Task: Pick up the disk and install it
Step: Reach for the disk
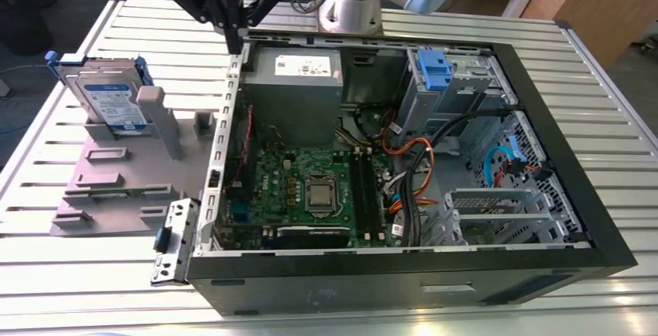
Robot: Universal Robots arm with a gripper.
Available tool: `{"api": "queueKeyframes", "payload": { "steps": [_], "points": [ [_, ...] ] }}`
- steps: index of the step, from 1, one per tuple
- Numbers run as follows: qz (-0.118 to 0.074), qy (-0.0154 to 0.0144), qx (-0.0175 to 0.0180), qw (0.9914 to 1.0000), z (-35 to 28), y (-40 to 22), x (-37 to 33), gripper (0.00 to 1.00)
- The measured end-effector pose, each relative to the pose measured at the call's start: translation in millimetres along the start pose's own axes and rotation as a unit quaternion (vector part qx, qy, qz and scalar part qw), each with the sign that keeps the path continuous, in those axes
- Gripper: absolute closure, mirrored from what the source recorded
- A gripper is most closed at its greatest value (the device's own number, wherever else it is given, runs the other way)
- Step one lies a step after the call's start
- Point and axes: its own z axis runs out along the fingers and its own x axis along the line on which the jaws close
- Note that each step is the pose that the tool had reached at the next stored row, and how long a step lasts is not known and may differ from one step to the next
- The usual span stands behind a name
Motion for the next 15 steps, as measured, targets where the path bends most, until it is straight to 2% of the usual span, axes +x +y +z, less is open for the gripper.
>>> {"api": "queueKeyframes", "payload": {
  "steps": [9, 11, 15],
  "points": [
    [0.000, 0.0000, 0.0000, 1.00000, -0.1, -0.3, 3.4, 0.89],
    [0.000, 0.0000, 0.0001, 1.00000, 0.2, -0.6, 8.0, 0.89],
    [0.000, 0.0000, 0.0002, 1.00000, 0.2, -0.7, 8.8, 0.89]
  ]
}}
